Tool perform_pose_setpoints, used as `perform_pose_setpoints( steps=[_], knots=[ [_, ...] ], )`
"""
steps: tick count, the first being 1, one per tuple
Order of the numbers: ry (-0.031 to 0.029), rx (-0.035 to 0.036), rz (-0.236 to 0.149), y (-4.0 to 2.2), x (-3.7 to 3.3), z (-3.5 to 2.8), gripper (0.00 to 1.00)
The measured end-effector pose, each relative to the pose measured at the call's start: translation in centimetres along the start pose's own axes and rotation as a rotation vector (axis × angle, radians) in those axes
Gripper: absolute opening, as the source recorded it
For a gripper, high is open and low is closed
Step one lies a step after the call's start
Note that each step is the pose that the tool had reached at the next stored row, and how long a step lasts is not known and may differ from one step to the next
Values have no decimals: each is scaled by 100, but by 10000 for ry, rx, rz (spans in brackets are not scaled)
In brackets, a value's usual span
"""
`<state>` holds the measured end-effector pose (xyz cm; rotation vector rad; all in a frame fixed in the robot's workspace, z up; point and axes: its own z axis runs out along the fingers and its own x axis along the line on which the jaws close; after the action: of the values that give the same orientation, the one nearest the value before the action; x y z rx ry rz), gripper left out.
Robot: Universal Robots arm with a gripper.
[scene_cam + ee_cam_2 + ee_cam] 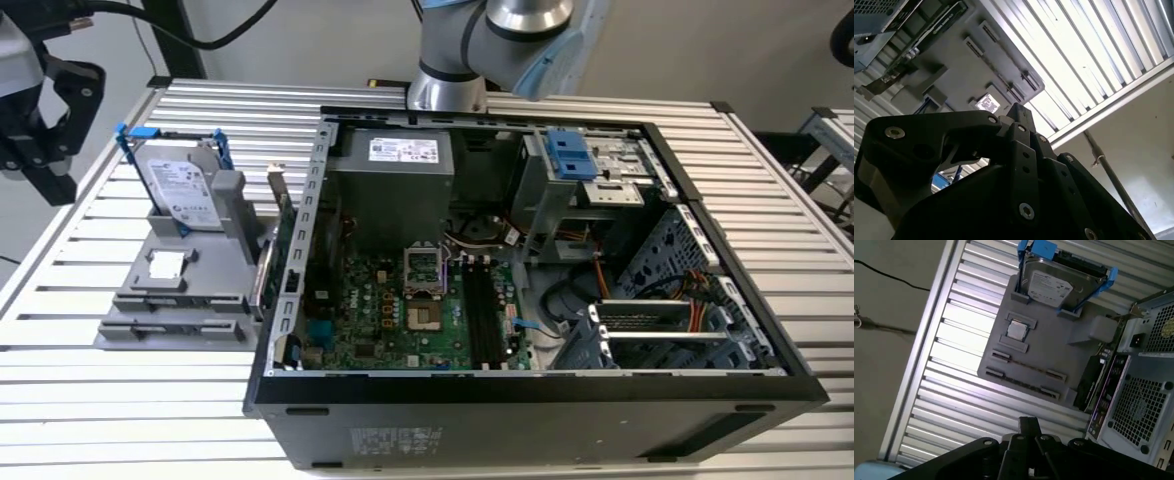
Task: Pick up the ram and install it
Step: 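Reach for the ram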
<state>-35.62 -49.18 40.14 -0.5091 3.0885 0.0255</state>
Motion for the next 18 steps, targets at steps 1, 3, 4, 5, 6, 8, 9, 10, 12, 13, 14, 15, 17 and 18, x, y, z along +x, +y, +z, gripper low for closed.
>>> perform_pose_setpoints(
  steps=[1,3,4,5,6,8,9,10,12,13,14,15,17,18],
  knots=[
    [6,11,-91,0,0,-2,0],
    [15,30,-268,0,1,-5,0],
    [19,38,-360,0,1,-6,0],
    [22,43,-444,1,1,-8,0],
    [26,48,-541,0,0,-9,0],
    [31,57,-725,0,0,-12,0],
    [35,64,-818,0,0,-13,0],
    [40,70,-909,1,1,-15,0],
    [45,78,-1048,0,1,-16,0],
    [46,79,-1086,1,1,-16,0],
    [46,79,-1108,1,1,-16,0],
    [46,79,-1117,1,1,-17,0],
    [47,79,-1119,0,1,-17,0],
    [47,79,-1120,1,1,-17,0]
  ],
)
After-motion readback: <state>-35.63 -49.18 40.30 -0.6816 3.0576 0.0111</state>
